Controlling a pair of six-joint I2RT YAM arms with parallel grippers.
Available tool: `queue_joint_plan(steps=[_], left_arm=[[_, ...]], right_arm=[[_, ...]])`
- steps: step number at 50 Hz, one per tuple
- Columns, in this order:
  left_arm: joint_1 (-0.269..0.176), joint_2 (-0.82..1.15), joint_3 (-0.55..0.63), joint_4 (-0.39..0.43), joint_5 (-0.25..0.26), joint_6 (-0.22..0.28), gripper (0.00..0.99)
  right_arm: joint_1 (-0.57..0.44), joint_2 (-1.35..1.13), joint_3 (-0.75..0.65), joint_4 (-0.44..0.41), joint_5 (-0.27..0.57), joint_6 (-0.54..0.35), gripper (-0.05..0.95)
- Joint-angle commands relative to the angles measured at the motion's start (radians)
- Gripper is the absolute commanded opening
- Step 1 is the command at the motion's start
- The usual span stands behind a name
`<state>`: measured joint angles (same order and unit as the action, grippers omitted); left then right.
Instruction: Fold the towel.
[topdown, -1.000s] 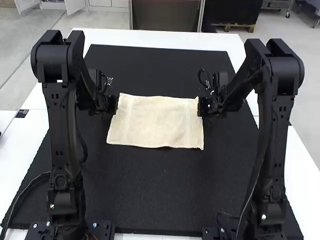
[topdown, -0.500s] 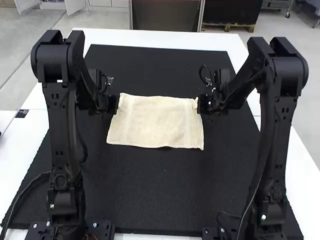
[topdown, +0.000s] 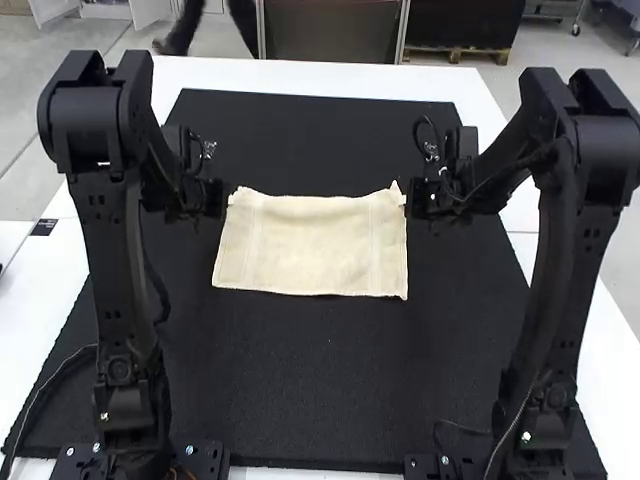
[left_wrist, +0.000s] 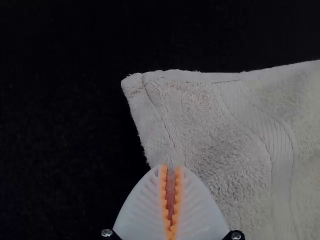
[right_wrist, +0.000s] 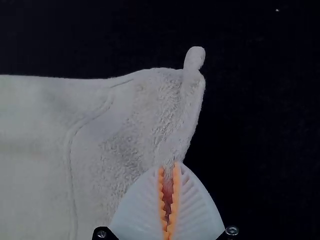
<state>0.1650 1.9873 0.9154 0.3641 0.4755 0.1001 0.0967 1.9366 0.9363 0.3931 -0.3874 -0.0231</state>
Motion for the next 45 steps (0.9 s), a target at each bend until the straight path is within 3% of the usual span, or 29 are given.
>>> queue_joint_plan(steps=[1,20,34,45], left_arm=[[0.010,-0.053,-0.021,-0.007,0.026,0.021,0.028],[0.013,-0.194,-0.115,-0.033,0.038,0.023,0.028],[0.051,-0.262,-0.187,-0.033,0.040,0.030,0.028],[0.077,-0.315,-0.213,-0.067,0.048,0.066,0.028]], right_arm=[[-0.011,-0.070,-0.016,-0.016,-0.041,0.012,-0.02],[-0.022,-0.188,-0.085,-0.066,-0.082,0.015,-0.02],[-0.078,-0.245,-0.125,-0.103,-0.116,0.006,-0.02],[-0.098,-0.295,-0.151,-0.146,-0.139,-0.003,-0.02]])
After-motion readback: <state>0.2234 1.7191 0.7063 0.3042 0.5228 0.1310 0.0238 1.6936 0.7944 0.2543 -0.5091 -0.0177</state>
